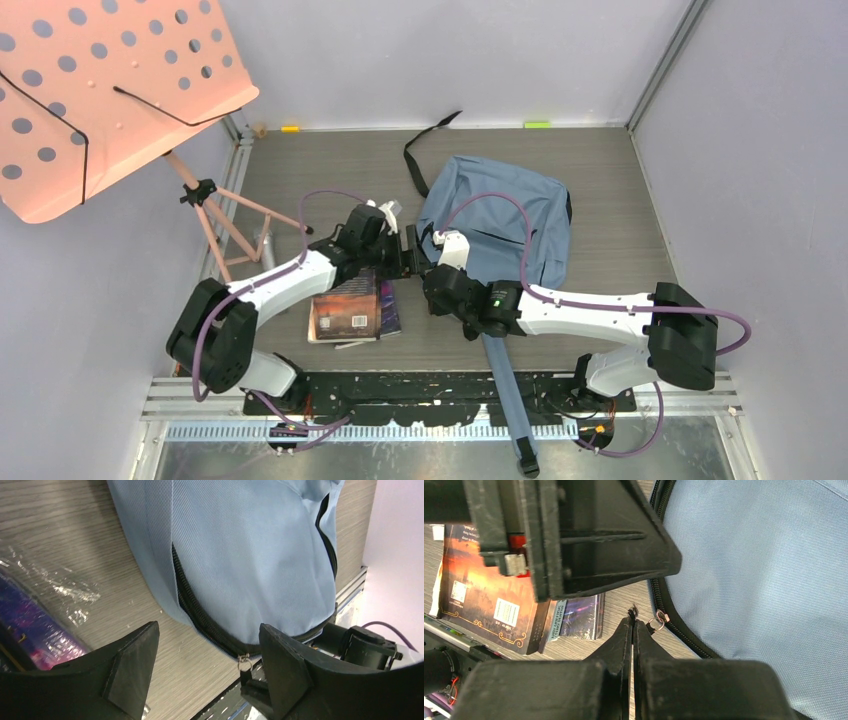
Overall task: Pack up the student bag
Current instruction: Unzip the student bag at the center of the board.
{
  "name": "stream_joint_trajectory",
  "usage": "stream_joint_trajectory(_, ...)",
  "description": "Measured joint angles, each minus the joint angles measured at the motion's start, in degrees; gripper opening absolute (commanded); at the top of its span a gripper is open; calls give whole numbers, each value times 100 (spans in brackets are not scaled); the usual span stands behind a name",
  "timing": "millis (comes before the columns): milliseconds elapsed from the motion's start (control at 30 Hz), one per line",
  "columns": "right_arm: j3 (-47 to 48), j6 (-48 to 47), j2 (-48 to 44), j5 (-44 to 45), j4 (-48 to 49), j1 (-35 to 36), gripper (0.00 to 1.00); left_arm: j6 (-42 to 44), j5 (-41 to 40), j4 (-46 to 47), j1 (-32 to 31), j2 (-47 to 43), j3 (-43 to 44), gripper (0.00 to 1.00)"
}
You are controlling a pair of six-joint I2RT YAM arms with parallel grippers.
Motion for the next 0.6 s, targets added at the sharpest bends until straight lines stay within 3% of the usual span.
stream_joint_trajectory(200,4,24,2,0,2,0,1,-240,4,389,-83,286,-31,70)
stream_joint_trajectory(300,4,28,2,0,2,0,0,-306,11,511,-133,409,-37,54)
stream_joint_trajectory(433,4,26,2,2,2,0,1,-369,35,658,-199,588,-39,26)
stream_joint_trajectory(600,4,26,2,15,-9,0,1,-433,59,708,-221,656,-39,5)
